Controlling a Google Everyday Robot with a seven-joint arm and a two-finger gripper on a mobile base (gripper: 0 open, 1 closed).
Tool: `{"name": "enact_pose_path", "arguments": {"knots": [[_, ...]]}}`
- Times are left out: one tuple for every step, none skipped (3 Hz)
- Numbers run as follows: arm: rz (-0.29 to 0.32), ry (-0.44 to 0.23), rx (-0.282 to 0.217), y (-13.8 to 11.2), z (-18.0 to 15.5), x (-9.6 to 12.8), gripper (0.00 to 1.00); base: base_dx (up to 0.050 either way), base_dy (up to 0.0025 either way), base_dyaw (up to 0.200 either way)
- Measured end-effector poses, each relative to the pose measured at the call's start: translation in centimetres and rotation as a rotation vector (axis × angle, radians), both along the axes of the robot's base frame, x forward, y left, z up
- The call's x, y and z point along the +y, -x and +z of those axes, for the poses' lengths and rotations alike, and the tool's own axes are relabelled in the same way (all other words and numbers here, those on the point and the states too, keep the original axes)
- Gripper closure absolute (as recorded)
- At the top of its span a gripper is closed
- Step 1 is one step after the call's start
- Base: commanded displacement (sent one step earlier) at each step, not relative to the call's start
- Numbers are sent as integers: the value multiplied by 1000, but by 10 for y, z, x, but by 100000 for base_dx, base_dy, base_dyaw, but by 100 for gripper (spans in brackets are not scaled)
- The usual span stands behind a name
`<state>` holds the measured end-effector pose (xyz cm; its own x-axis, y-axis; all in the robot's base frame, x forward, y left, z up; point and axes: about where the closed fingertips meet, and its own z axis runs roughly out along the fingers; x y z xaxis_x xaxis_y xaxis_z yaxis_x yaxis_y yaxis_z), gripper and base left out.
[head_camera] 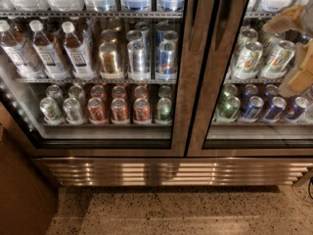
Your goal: Open left fridge door
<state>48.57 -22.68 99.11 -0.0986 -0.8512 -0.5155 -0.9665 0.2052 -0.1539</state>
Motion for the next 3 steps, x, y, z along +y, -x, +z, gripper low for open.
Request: {"name": "enact_pose_path", "arguments": {"knots": [[14,-82,7,-2,-1,-3,0,0,0,0],[7,-157,5,-16,-5,-2,0,0,0,0],[6,-166,-4,-18,-7,1,0,0,0,0]]}}
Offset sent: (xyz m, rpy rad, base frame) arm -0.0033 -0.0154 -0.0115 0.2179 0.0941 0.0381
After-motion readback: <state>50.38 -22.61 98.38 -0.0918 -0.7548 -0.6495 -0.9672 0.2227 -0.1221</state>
